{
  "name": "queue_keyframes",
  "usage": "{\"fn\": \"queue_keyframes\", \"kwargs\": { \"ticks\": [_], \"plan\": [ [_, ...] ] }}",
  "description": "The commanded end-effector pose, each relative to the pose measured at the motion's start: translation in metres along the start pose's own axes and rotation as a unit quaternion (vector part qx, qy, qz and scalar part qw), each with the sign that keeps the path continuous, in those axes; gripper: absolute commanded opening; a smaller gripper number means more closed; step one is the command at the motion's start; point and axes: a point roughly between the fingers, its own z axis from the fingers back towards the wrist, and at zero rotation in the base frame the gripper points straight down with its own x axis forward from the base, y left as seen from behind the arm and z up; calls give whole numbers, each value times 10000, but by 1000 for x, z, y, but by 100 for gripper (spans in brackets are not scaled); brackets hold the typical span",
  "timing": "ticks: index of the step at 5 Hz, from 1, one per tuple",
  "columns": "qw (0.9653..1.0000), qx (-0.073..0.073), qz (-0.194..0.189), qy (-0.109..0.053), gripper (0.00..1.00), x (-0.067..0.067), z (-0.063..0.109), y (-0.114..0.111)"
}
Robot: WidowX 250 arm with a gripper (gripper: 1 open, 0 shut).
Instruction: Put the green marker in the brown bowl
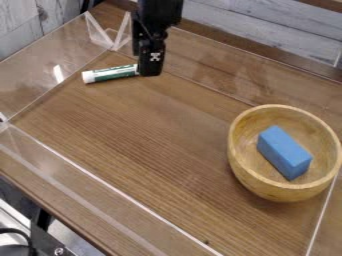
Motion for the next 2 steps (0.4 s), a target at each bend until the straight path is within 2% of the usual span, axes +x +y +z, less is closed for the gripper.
{"fn": "queue_keyframes", "kwargs": {
  "ticks": [1,2],
  "plan": [
    [9991,373,-36,-190,100,-2,10,20],
    [9987,462,-77,-208,100,-7,1,29]
  ]
}}
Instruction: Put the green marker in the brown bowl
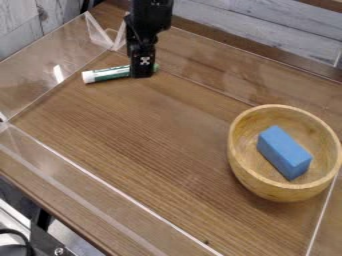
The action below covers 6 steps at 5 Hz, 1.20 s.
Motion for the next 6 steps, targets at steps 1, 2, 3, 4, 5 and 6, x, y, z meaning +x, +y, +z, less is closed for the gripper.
{"fn": "queue_keyframes", "kwargs": {
  "ticks": [1,2,3,4,5,6],
  "plan": [
    [9992,349,2,-172,100,-3,8,18],
    [9988,433,2,-234,100,-6,0,24],
    [9983,498,4,-297,100,-9,-7,29],
    [9979,530,33,-365,100,-12,-14,30],
    [9976,540,62,-423,100,-14,-18,30],
    [9973,556,64,-472,100,-16,-22,30]
  ]
}}
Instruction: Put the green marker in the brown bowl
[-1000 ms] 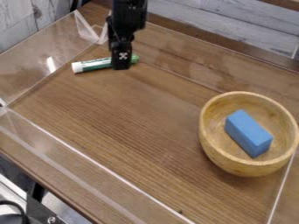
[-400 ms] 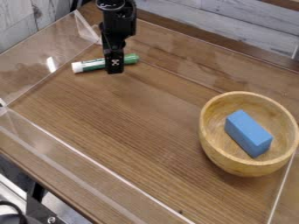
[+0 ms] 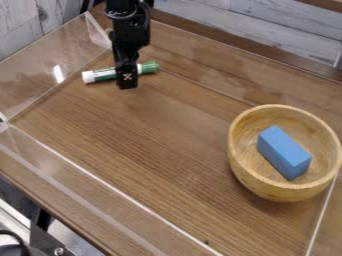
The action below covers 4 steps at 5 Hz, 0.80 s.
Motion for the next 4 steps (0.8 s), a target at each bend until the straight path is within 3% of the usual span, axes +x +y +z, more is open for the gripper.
{"fn": "queue_keyframes", "kwargs": {
  "ticks": [1,4],
  "plan": [
    [9997,206,48,-124,100,-1,8,9],
    [9994,190,129,-272,100,-8,-1,10]
  ]
}}
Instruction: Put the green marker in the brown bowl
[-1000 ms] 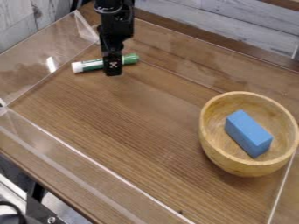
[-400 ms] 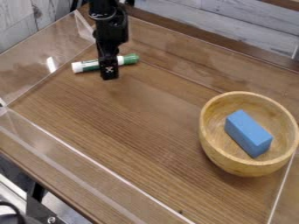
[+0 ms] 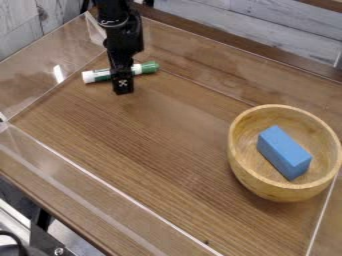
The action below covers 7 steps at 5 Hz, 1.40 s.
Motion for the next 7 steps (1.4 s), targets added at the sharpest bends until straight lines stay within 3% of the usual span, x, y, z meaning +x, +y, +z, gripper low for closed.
{"fn": "queue_keyframes", "kwargs": {
  "ticks": [1,2,3,7],
  "plan": [
    [9997,191,57,-132,100,-1,9,8],
    [9995,205,83,-209,100,-1,7,9],
    [9995,212,69,-228,0,0,6,11],
    [9994,274,63,-184,0,3,27,19]
  ]
}}
